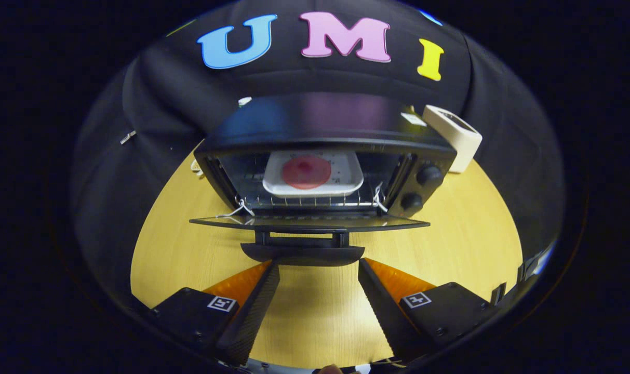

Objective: Open the toaster oven, put the food inside, and close the toaster oven door.

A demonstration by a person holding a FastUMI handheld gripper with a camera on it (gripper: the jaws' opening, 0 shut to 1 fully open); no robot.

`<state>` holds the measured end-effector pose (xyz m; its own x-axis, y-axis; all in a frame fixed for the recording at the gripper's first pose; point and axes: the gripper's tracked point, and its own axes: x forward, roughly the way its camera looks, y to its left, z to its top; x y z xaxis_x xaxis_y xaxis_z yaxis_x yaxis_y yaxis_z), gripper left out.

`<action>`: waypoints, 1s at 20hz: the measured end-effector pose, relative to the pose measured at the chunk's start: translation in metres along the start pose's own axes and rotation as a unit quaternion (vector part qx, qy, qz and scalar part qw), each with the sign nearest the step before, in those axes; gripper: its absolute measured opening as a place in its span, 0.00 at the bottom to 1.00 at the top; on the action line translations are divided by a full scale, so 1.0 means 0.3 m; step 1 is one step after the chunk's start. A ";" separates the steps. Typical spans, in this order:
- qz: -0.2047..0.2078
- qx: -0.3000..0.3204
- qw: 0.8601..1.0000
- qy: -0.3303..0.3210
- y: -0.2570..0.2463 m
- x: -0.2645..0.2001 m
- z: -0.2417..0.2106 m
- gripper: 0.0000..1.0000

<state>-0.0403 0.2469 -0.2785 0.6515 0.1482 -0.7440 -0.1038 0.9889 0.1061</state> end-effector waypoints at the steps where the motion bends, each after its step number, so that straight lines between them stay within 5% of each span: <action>1: 0.001 -0.006 1.000 -0.014 -0.003 -0.014 0.044 1.00; 8: -0.003 -0.007 0.991 -0.135 -0.059 -0.180 0.338 0.99; 14: -0.015 0.010 0.982 -0.187 -0.204 -0.317 0.441 0.99; 20: -0.051 -0.006 0.953 -0.298 -0.411 -0.524 0.685 0.99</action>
<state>0.0245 0.1035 -0.0388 0.9694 0.0337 -0.2431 -0.0240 0.9988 0.0426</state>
